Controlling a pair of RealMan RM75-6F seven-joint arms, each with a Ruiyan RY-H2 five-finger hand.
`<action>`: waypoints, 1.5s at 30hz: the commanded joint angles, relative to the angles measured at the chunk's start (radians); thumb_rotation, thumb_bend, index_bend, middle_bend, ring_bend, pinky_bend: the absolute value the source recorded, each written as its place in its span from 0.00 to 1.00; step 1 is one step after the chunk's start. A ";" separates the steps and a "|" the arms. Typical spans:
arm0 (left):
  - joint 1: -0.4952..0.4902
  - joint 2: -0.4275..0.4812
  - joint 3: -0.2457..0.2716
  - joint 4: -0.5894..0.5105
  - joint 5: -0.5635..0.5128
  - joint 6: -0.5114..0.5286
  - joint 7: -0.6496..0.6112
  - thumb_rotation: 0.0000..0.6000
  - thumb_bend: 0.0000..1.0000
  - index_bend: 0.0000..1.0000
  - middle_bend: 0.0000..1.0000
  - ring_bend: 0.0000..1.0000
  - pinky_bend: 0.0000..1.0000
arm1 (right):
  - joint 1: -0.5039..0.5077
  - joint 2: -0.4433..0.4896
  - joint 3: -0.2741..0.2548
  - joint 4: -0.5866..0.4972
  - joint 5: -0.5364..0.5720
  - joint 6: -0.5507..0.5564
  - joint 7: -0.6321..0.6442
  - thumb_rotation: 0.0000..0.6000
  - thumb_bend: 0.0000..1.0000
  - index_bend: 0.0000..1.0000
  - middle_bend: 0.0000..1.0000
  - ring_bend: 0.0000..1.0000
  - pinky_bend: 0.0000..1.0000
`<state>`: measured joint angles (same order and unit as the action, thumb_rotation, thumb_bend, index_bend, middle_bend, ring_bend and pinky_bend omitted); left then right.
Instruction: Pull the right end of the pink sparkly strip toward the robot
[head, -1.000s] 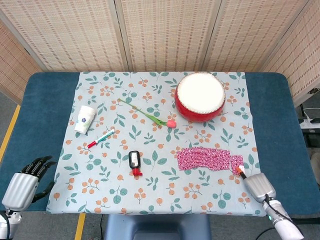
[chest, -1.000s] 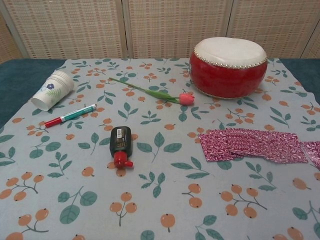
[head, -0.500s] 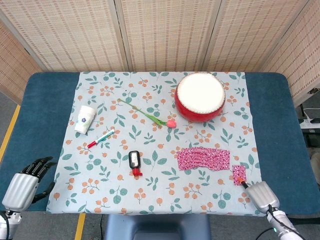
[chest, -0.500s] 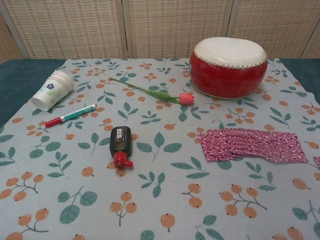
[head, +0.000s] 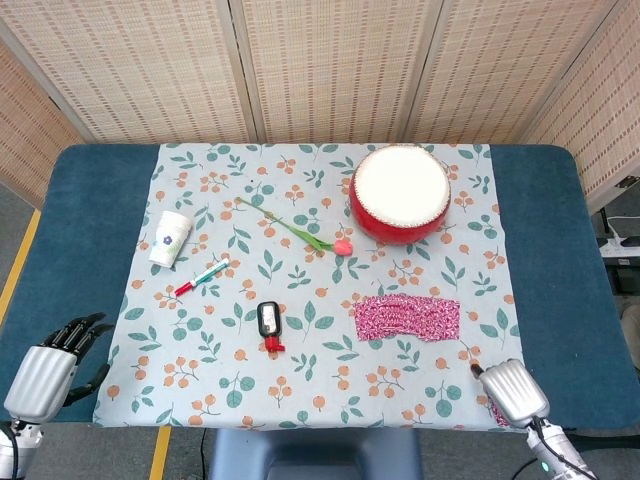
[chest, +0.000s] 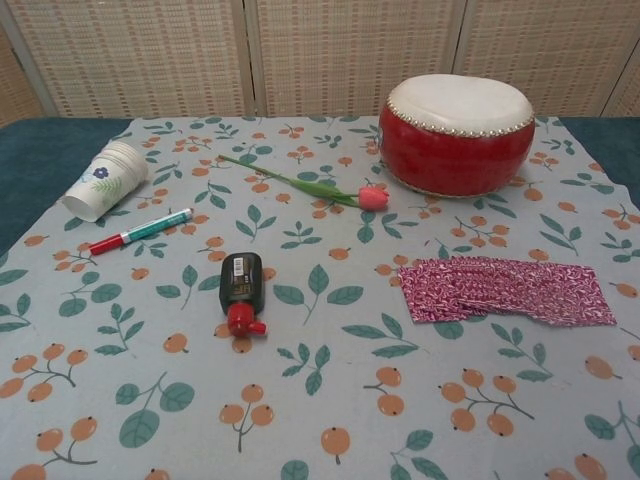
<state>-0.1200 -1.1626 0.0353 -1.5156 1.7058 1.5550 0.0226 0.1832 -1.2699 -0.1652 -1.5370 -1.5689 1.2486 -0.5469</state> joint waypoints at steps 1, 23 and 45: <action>0.000 0.000 0.001 0.000 0.001 -0.001 0.000 1.00 0.33 0.24 0.18 0.21 0.43 | 0.015 -0.023 0.029 0.019 0.033 -0.032 0.007 1.00 0.99 0.34 0.72 0.83 0.72; -0.002 -0.001 0.000 0.003 -0.003 -0.006 -0.002 1.00 0.33 0.24 0.19 0.22 0.43 | 0.081 -0.081 0.117 0.028 0.148 -0.141 0.015 1.00 1.00 0.08 0.72 0.83 0.72; -0.002 0.000 0.001 0.004 0.000 -0.003 -0.003 1.00 0.33 0.24 0.19 0.22 0.43 | 0.137 -0.121 0.149 0.057 0.339 -0.244 -0.073 1.00 1.00 0.12 0.72 0.83 0.72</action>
<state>-0.1216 -1.1623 0.0364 -1.5117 1.7056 1.5520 0.0194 0.3164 -1.3890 -0.0160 -1.4839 -1.2364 1.0093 -0.6151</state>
